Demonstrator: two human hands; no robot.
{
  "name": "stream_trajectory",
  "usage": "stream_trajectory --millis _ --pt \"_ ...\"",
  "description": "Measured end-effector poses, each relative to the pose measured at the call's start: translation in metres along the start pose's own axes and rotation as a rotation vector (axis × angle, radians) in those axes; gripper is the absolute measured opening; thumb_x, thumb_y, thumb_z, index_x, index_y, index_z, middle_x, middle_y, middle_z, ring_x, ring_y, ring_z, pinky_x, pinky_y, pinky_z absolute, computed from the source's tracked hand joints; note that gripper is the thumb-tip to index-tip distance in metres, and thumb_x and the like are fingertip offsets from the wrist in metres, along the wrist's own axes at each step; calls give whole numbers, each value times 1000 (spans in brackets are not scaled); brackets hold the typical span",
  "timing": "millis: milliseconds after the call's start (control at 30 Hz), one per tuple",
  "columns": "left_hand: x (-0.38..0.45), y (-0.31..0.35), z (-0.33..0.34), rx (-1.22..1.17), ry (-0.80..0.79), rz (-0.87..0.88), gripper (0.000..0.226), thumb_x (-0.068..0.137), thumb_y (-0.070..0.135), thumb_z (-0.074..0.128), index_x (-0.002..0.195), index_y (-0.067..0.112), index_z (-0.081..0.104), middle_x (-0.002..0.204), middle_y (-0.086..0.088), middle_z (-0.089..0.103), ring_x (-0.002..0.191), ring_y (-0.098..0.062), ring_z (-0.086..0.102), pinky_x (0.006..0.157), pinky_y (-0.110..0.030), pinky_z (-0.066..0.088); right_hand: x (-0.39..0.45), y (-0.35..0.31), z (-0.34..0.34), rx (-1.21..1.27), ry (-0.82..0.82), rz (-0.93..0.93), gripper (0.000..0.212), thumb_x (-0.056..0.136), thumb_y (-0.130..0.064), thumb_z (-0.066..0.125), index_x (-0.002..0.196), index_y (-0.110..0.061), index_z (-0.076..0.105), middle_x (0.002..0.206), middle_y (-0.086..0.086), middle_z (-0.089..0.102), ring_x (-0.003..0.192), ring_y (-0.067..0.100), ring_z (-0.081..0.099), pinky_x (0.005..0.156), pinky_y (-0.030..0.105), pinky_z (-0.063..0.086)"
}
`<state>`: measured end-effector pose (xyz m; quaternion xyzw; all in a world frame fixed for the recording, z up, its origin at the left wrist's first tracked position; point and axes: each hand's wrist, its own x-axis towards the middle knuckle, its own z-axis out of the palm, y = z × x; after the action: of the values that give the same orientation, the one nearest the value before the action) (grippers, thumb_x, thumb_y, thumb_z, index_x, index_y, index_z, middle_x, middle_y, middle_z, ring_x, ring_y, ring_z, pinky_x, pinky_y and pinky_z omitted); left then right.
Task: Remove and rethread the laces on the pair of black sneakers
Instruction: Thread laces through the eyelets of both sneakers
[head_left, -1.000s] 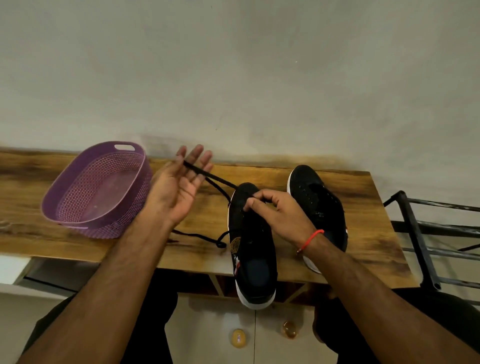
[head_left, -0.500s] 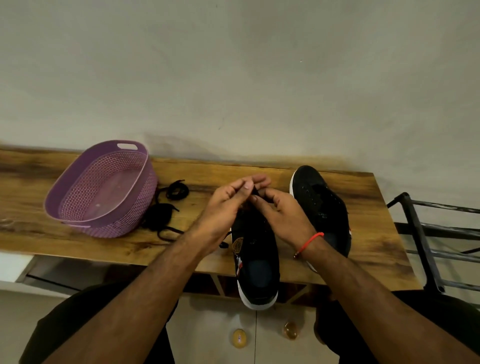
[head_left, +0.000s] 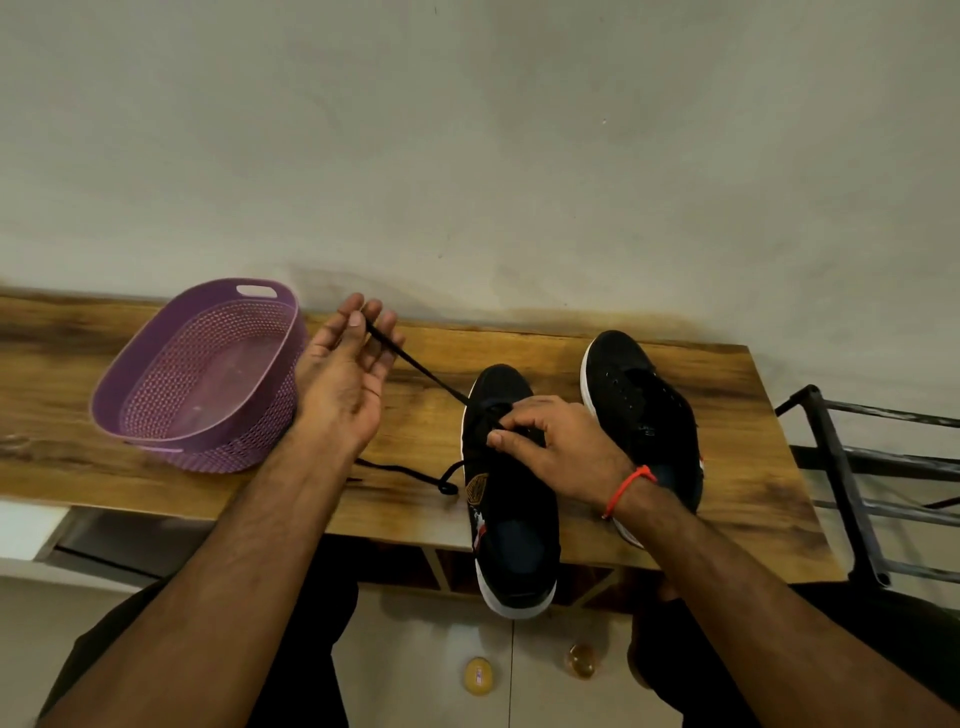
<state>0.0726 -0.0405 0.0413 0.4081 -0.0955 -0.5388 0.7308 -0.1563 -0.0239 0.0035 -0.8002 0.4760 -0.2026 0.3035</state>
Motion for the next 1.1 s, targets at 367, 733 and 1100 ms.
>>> stream_trajectory --millis 367,733,1100 --pt "-24 -16 5 1151 -329 640 19 91 15 73 104 29 74 95 16 71 78 5 65 73 -13 53 -1 7 -15 -250 -116 266 75 84 -67 60 147 -32 38 145 -3 42 132 20 42 109 50 41" --pt "-50 -63 -1 1693 -625 301 7 86 29 78 92 28 76 99 12 56 93 -3 52 72 -13 40 -14 4 -15 8 -46 443 23 94 -32 62 82 -18 75 77 -1 71 73 8 66 61 24 53" --pt "-52 -81 -2 1726 -634 289 7 86 30 78 91 26 74 119 11 49 107 -3 41 69 -6 28 -15 14 -19 353 -84 579 21 96 -26 64 94 -8 75 97 4 74 90 13 71 73 41 63"
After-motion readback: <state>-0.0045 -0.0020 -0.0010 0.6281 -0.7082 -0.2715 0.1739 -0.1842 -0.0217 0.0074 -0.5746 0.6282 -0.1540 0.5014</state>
